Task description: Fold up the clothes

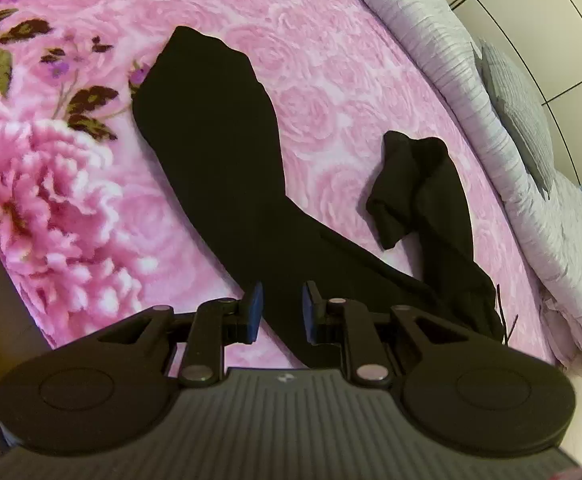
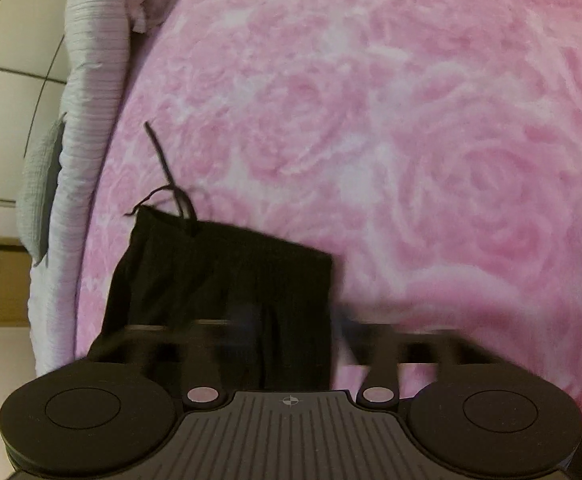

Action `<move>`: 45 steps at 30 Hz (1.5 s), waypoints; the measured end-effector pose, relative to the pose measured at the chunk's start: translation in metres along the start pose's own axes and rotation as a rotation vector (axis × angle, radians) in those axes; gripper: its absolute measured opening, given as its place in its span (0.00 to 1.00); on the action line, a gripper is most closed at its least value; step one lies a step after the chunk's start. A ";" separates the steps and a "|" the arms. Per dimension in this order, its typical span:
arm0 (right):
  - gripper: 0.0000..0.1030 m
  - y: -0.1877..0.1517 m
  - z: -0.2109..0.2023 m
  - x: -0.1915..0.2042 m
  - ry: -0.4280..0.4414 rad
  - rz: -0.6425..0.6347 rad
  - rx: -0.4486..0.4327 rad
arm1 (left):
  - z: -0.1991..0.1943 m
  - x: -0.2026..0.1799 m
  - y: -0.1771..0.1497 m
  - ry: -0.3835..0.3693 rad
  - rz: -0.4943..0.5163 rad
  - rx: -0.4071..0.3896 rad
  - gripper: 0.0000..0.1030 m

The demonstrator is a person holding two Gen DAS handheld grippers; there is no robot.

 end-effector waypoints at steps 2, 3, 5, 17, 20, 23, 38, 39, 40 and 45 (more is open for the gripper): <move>0.70 0.001 0.006 0.000 0.014 0.005 0.006 | 0.000 -0.001 0.000 0.002 0.003 -0.003 0.16; 0.69 0.001 0.010 0.000 0.017 0.004 0.004 | 0.000 -0.001 0.001 0.004 0.006 -0.004 0.16; 0.69 -0.001 0.018 0.001 0.025 0.003 0.009 | 0.002 0.000 0.002 0.014 0.009 -0.003 0.17; 0.25 -0.010 0.037 -0.006 -0.055 0.003 -0.009 | 0.066 -0.011 0.062 0.095 0.064 0.007 0.25; 0.32 -0.011 0.037 -0.004 -0.085 0.028 -0.018 | 0.100 -0.017 0.081 0.136 0.091 0.036 0.25; 0.33 -0.013 0.036 0.001 -0.123 0.019 -0.040 | 0.132 -0.021 0.097 0.189 0.124 0.063 0.26; 0.40 -0.024 0.038 0.015 -0.218 -0.043 -0.140 | 0.198 -0.021 0.109 0.248 0.294 0.208 0.00; 0.37 -0.024 0.038 0.017 -0.227 -0.060 -0.132 | 0.192 -0.019 0.109 0.224 0.287 0.208 0.00; 0.25 -0.024 0.039 0.018 -0.238 -0.080 -0.122 | 0.184 -0.018 0.112 0.197 0.270 0.202 0.00; 0.09 -0.012 0.024 0.039 -0.165 -0.077 -0.177 | 0.147 -0.057 0.170 0.016 0.272 0.060 0.00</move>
Point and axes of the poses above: each gripper's, at about its wrist camera, not at the fingertips, and z roughly the way its jaws point, x to its left, y to its top, the point moved 7 cm from there along z, roughly the way its jaws point, and after that the axes turned 14 degrees about -x, right-handed, at the moved point
